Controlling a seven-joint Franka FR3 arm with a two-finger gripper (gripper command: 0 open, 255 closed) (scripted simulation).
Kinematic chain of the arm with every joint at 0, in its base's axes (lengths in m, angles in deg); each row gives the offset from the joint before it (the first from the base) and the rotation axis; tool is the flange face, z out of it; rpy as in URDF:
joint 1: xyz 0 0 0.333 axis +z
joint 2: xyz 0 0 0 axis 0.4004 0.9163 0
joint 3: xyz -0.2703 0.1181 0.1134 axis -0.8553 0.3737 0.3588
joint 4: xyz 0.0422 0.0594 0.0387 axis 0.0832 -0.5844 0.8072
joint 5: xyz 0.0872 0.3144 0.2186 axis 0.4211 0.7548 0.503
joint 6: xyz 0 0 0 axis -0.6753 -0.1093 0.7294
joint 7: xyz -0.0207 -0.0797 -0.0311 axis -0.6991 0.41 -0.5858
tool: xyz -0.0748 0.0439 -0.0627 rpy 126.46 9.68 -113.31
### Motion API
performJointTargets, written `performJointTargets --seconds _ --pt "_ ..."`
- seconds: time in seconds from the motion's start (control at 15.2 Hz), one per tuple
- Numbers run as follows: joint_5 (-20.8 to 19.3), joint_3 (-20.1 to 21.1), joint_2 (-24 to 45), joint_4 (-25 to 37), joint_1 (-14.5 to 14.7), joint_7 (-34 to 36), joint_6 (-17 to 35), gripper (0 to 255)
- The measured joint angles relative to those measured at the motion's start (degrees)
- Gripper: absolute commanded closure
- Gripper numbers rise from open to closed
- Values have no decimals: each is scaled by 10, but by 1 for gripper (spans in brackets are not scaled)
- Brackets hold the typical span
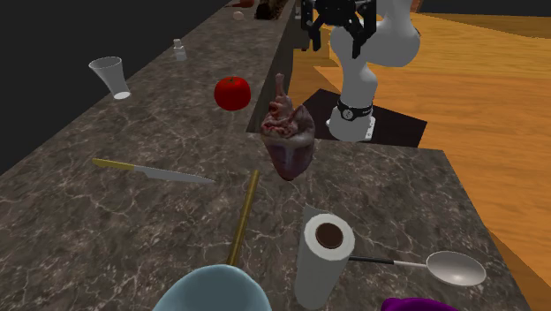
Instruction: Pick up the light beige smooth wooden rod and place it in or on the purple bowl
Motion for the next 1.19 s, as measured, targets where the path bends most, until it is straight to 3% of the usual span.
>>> performJointTargets --seconds 0.2,0.73,0.92,1.19 --pt "-7 -8 18 -3 1 -18 21 0" --pt "-28 -37 161 17 18 -113 160 0" --pt "-78 -53 223 43 27 -151 214 0" --pt "-31 -68 316 76 44 -200 262 0"
